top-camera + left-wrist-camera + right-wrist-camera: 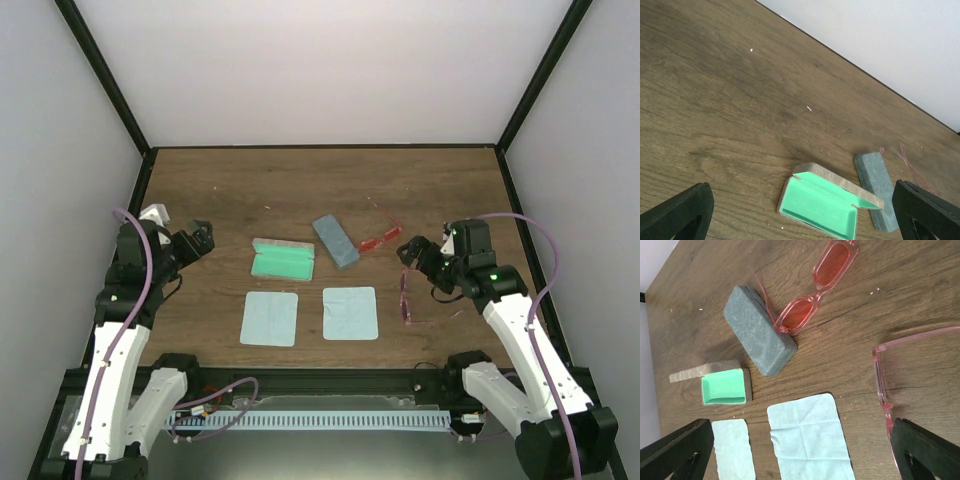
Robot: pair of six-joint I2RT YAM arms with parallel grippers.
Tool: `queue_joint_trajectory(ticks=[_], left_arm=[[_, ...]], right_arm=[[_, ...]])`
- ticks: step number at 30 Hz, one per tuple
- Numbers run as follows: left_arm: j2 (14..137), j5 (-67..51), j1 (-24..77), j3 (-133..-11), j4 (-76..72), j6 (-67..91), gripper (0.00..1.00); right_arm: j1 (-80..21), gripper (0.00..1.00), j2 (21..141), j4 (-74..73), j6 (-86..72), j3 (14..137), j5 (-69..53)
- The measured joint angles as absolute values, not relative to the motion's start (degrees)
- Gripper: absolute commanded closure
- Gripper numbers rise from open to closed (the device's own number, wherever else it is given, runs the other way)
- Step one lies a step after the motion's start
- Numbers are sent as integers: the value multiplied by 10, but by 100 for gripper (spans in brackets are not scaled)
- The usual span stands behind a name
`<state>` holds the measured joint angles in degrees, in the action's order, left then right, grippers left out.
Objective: Organize the sunglasses
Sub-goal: Pick up the sunglasses case from the center of the board.
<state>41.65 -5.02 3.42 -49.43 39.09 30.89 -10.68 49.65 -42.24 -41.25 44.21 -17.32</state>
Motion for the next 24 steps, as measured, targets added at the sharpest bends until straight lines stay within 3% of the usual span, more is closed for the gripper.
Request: queue_joint_trajectory(ticks=[17, 19, 20, 21, 24], left_arm=[[414, -38, 43, -490, 390, 323, 0], [411, -30, 45, -486, 393, 337, 15], [410, -29, 46, -485, 394, 343, 22], [410, -28, 46, -482, 394, 344, 29], [412, -31, 46, -473, 393, 355, 44]], right_arm=[[-107, 4, 489, -450, -411, 453, -144], [-107, 9, 468, -451, -405, 465, -130], [-107, 13, 452, -449, -400, 473, -122], [-107, 25, 430, -445, -395, 483, -113], [-107, 78, 388, -434, -378, 502, -97]])
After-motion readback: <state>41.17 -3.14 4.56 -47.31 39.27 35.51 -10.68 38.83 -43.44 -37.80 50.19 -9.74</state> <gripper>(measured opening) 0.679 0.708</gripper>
